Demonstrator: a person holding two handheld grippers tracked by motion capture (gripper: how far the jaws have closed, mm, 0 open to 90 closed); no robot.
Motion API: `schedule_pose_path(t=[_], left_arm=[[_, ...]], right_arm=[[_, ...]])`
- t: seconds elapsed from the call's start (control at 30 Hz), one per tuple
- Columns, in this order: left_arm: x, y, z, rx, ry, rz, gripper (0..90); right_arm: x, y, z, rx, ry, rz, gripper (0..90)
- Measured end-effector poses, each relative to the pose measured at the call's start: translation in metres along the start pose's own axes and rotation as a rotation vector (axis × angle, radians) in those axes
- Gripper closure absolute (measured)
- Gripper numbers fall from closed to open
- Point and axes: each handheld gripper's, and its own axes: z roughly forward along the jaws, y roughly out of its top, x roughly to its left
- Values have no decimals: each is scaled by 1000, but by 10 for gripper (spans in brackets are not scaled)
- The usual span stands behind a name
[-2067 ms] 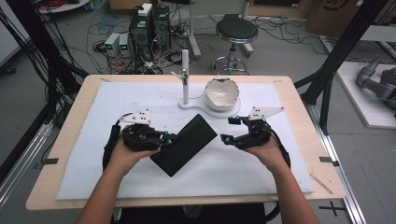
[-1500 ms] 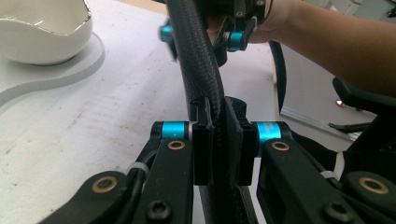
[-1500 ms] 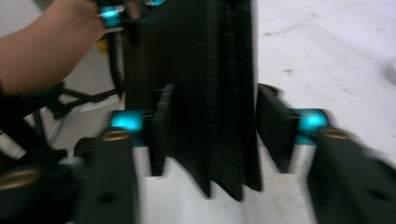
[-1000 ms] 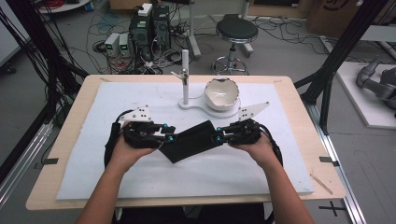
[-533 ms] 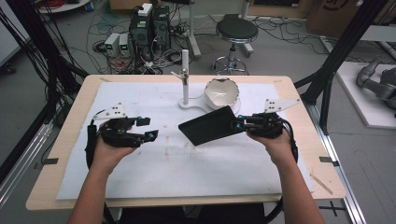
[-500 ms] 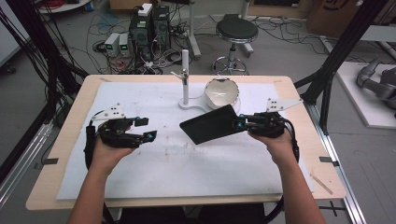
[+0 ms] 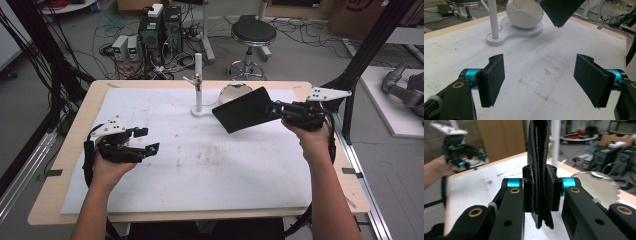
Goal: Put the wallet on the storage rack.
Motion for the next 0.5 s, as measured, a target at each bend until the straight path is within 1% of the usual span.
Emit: schedule_pose_path(t=[0.1,0.23,0.33,0.37,0.5], left_arm=[[1,0,-1,-10,2,-2,249],[2,0,-3,-18,4,-2,249],[3,0,-3,-19,3,-4,249],[2,0,-3,-22,4,-4,249],[3,0,-4,-22,4,-2,249]], right_arm=[[-9,8,-1,0,-48,14,802],[-21,18,2,-3,-91,29,803],[-29,26,9,11,-114,35,803],[-32,28,12,17,-126,30,802],[-42,30,23,27,-159,49,802]])
